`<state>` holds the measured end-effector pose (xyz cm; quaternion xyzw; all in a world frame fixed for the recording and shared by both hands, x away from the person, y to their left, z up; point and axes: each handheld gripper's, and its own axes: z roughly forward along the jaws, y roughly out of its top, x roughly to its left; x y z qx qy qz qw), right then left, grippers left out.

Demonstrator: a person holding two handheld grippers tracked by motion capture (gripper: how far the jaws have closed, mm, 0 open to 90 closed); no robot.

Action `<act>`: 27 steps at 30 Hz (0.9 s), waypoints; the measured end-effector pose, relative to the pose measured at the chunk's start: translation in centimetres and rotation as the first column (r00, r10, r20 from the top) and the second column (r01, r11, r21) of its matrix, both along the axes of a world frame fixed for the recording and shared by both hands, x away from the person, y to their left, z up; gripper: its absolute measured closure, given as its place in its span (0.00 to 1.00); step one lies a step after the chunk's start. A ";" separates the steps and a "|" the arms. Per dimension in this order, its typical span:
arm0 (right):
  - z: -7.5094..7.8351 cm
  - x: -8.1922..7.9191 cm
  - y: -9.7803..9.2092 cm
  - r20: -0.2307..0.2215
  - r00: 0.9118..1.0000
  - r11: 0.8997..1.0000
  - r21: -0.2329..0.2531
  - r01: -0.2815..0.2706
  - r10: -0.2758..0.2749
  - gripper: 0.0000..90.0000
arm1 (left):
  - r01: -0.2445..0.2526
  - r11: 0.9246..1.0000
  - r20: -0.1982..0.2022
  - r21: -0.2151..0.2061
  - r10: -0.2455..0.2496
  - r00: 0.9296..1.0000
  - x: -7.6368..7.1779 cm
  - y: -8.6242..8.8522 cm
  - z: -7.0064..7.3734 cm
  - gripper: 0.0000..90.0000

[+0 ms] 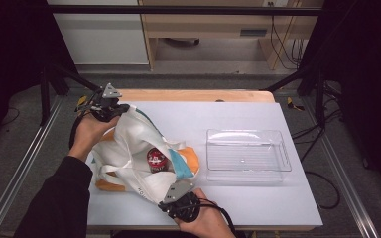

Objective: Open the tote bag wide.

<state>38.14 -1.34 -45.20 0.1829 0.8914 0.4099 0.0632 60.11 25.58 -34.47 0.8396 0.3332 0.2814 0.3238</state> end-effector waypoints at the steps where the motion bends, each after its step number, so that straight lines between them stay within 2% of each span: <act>1: 0.3 0.3 0.0 -0.007 1.000 1.000 0.008 -0.001 0.002 0.98 | -0.005 1.000 -0.004 0.006 0.005 1.000 0.0 -0.1 -0.2 0.99; 3: 0.2 0.2 0.0 -0.005 1.000 1.000 -0.003 -0.005 0.005 0.98 | -0.012 1.000 -0.006 -0.004 0.012 1.000 0.2 0.1 -0.4 0.99; 13: -0.8 0.0 -0.2 -0.016 1.000 1.000 -0.025 -0.006 0.005 0.98 | -0.019 1.000 -0.021 0.001 0.019 1.000 0.3 0.1 -1.3 0.99; 18: -0.6 0.2 -0.4 -0.011 1.000 1.000 0.003 -0.007 0.007 0.95 | -0.025 0.999 -0.044 -0.021 0.024 0.999 0.1 0.2 -2.0 0.99; 20: -0.4 0.2 -0.5 -0.010 1.000 1.000 0.015 -0.004 0.004 0.93 | -0.022 0.999 -0.034 -0.036 0.021 0.999 -0.2 0.2 -2.1 0.98; 21: 0.0 0.2 -0.7 0.013 1.000 0.999 0.033 0.001 -0.001 0.84 | -0.023 0.998 -0.023 -0.055 0.022 0.999 -0.6 0.2 -2.0 0.97; 22: 0.0 0.2 -0.7 0.013 1.000 0.999 0.033 0.001 -0.001 0.84 | -0.023 0.998 -0.023 -0.055 0.022 0.999 -0.6 0.2 -2.0 0.94; 24: 0.9 0.3 -0.9 0.042 0.999 0.998 0.062 -0.001 -0.002 0.74 | -0.020 0.997 0.009 -0.075 0.021 1.000 -1.4 0.3 -1.7 0.87; 25: 1.3 0.3 -1.0 0.049 0.999 0.998 0.067 0.006 -0.009 0.71 | -0.023 0.997 0.028 -0.075 0.025 0.999 -1.8 0.3 -1.5 0.81; 26: 1.7 0.3 -1.1 0.056 0.998 0.997 0.071 0.009 -0.013 0.68 | -0.023 0.997 0.028 -0.075 0.025 0.999 -1.8 0.3 -1.5 0.75; 27: 2.2 0.3 -1.3 0.061 0.998 0.997 0.076 0.012 -0.016 0.65 | -0.029 0.997 0.063 -0.071 0.033 0.997 -2.7 0.4 -1.1 0.68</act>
